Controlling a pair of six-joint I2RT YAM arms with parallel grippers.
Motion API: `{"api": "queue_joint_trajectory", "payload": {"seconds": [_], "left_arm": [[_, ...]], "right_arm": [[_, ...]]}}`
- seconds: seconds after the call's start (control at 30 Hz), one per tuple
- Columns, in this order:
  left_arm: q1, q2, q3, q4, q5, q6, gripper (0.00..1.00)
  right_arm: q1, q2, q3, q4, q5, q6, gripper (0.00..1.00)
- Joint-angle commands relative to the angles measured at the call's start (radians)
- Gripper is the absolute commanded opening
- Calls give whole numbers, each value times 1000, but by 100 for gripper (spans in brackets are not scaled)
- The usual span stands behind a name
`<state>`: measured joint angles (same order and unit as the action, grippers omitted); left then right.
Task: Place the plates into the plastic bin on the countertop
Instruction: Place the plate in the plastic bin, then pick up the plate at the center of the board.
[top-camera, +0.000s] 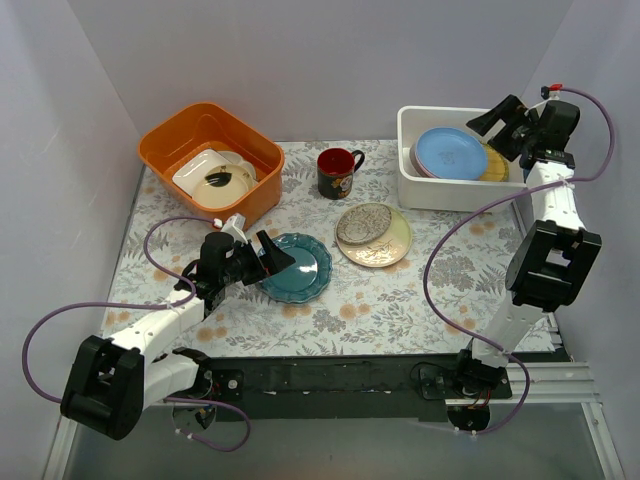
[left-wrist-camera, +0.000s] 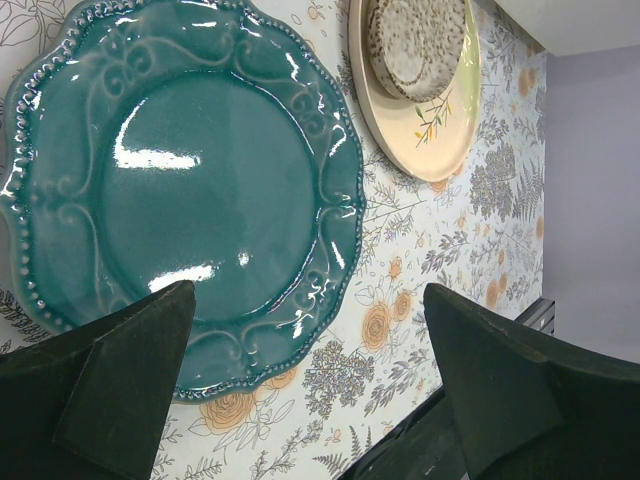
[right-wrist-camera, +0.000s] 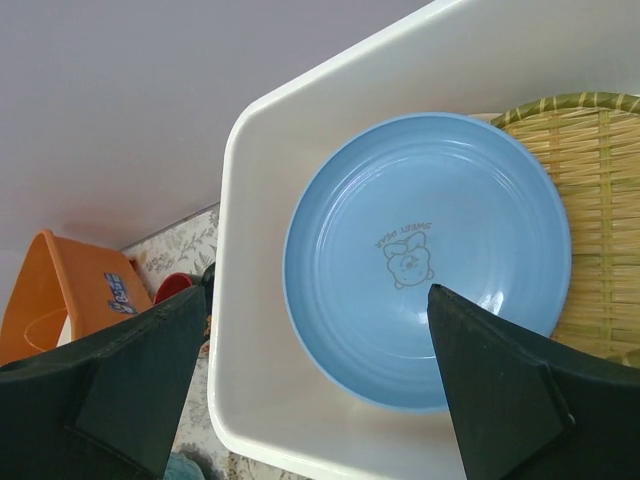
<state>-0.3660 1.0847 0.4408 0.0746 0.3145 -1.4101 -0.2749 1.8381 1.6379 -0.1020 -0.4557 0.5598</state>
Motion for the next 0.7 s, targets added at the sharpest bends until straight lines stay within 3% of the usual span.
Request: {"api": "queue_joint_trajectory", "payload": {"seconds": [0.0, 0.3, 0.67], "left_arm": [[-2, -28, 22, -10, -14, 11, 98], [-2, -40, 30, -50, -41, 11, 98], [-2, -37, 61, -183, -178, -39, 98]], "right_arm": [[28, -82, -29, 24, -26, -31, 98], [100, -174, -141, 9, -17, -74, 98], [200, -270, -217, -19, -31, -104, 98]]}}
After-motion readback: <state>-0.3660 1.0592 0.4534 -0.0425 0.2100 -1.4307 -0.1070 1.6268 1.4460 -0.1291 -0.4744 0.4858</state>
